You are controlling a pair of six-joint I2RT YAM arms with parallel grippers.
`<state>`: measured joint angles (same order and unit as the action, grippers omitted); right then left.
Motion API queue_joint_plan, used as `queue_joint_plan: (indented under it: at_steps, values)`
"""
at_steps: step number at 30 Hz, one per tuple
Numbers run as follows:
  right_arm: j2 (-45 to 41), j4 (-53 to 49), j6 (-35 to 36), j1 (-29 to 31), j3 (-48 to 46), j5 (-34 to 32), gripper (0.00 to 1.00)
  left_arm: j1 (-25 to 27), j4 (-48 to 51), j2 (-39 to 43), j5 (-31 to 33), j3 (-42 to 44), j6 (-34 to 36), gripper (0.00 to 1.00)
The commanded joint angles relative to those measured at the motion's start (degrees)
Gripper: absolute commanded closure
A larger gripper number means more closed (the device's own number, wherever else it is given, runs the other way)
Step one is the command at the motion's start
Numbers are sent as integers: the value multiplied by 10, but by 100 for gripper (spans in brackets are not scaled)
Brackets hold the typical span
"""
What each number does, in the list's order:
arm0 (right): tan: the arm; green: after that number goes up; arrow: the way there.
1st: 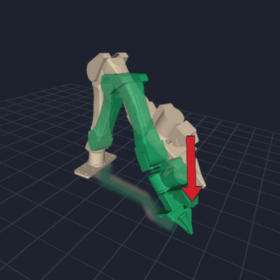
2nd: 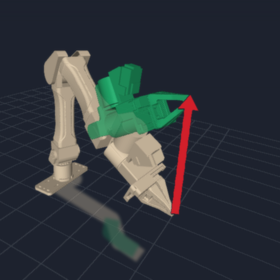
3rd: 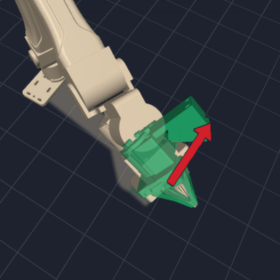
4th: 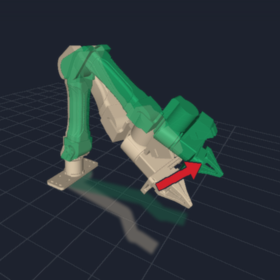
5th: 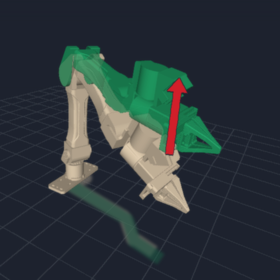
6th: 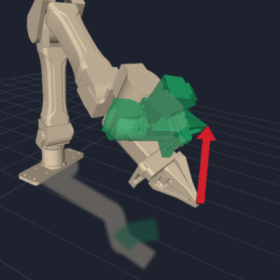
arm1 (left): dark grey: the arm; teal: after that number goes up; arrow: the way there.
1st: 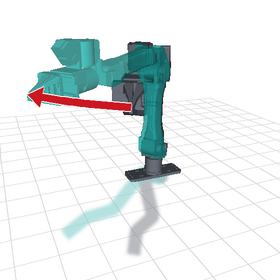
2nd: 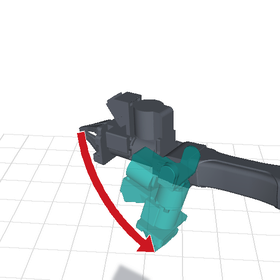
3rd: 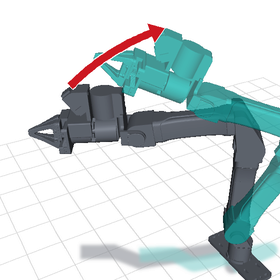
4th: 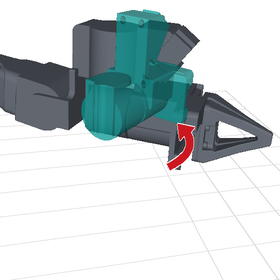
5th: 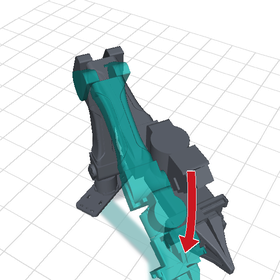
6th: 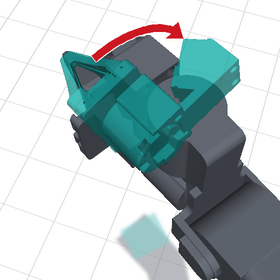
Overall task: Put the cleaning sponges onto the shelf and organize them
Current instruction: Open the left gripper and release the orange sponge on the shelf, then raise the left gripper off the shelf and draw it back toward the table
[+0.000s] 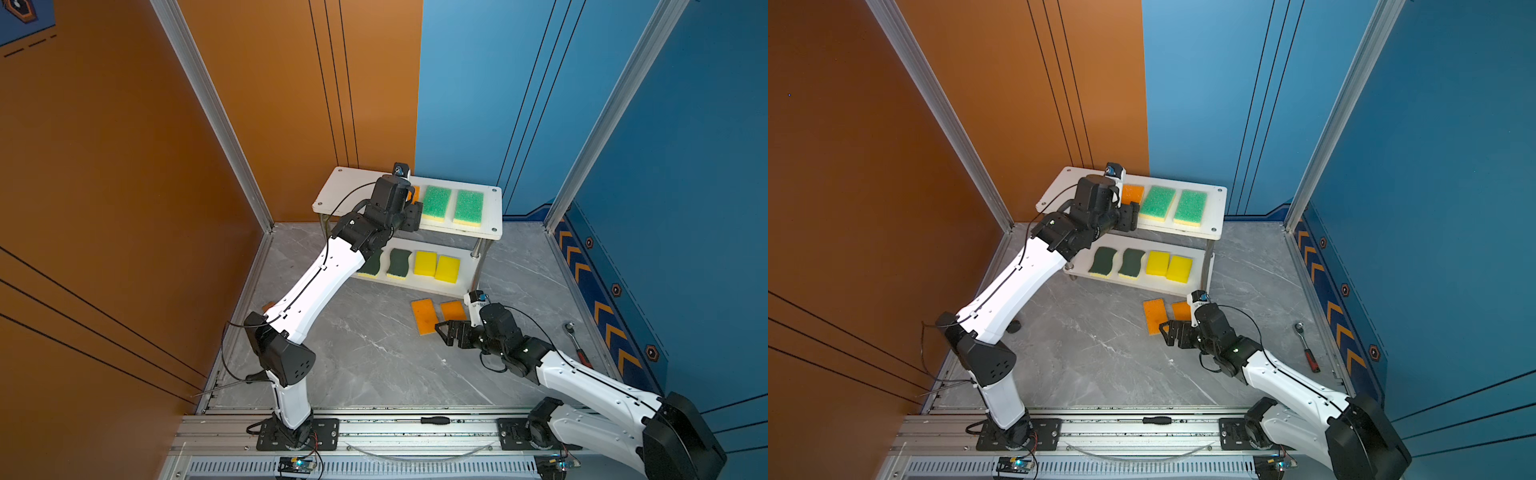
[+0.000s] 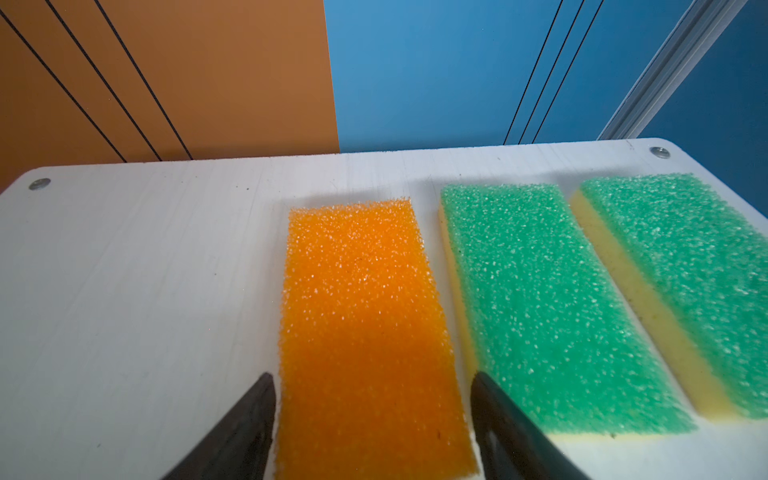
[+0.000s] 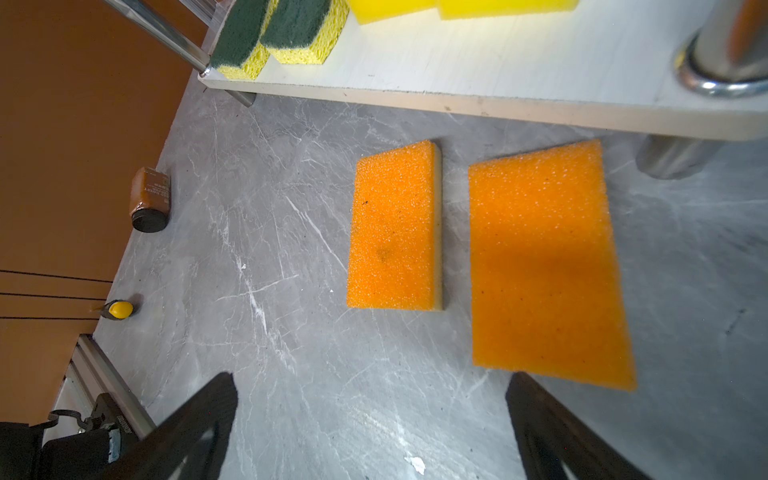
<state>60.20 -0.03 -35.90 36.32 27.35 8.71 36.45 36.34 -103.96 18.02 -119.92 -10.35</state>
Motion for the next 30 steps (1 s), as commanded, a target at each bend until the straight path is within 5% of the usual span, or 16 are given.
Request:
queue_joint_plan:
  at_steps: [1, 30]
  values:
    - [-2, -2, -2, -3, -4, -10, 0, -3, 6, 3, 7, -3, -2, 25]
    - [-11, -3, -4, -3, -9, -12, 0, -1, -15, 52, 18, 17, 2, 17]
